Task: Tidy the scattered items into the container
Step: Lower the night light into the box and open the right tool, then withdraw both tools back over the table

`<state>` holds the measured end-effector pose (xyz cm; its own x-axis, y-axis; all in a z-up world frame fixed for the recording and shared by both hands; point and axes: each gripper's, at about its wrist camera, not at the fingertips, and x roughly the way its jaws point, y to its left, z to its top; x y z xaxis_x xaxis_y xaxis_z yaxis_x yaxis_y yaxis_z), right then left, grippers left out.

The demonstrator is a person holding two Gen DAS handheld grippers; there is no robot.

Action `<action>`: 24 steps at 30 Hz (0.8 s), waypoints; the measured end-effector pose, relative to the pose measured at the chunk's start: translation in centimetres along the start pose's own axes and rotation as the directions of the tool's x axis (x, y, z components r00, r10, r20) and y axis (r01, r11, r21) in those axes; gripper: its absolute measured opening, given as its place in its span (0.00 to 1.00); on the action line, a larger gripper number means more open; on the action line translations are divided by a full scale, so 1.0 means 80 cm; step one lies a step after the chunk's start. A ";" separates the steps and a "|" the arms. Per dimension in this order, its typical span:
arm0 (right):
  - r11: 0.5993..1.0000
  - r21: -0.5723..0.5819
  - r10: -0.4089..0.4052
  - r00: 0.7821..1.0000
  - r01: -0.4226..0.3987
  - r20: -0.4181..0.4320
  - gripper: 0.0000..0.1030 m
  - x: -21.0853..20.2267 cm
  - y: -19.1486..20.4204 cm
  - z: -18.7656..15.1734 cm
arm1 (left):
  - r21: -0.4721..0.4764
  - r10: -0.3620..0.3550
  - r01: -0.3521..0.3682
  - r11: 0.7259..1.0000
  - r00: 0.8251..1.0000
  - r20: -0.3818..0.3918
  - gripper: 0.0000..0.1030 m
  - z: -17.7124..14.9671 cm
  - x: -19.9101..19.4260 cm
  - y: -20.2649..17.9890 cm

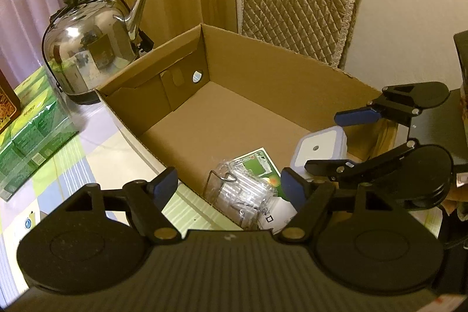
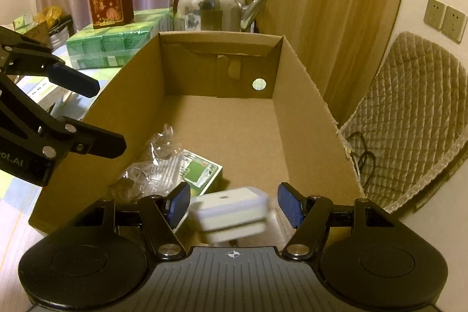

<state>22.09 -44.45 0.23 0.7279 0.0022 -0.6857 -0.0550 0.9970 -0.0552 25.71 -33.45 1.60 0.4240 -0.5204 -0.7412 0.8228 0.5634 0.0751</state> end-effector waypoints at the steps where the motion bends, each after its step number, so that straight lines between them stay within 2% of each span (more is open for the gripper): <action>1: 1.000 0.001 0.000 1.000 0.000 0.006 0.63 -0.001 0.000 -0.001 | -0.002 0.002 -0.002 1.000 1.000 0.002 0.72 -0.001 -0.001 0.001; 8: 0.999 -0.028 -0.019 0.998 0.020 0.053 0.63 -0.018 0.008 -0.005 | -0.049 0.016 -0.015 0.999 0.999 0.034 0.72 -0.009 -0.021 0.009; 14: 0.999 -0.035 -0.025 0.993 0.029 0.112 0.74 -0.047 0.021 0.000 | -0.131 0.044 -0.036 0.991 0.997 0.063 0.72 -0.029 -0.054 0.020; 19: 0.999 -0.037 -0.007 0.984 0.014 0.178 0.84 -0.081 0.043 0.005 | -0.221 0.094 -0.075 0.972 0.993 0.076 0.76 -0.065 -0.094 0.036; 24: 0.998 -0.059 0.040 0.972 -0.027 0.233 0.88 -0.117 0.081 0.006 | -0.304 0.151 -0.126 0.944 0.987 0.061 0.77 -0.114 -0.138 0.050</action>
<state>15.29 -38.00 6.64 0.8642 0.0606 -0.4994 -0.1151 0.9902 -0.0791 20.88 -19.56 4.00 0.5659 -0.4676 -0.6790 0.6086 0.7926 -0.0386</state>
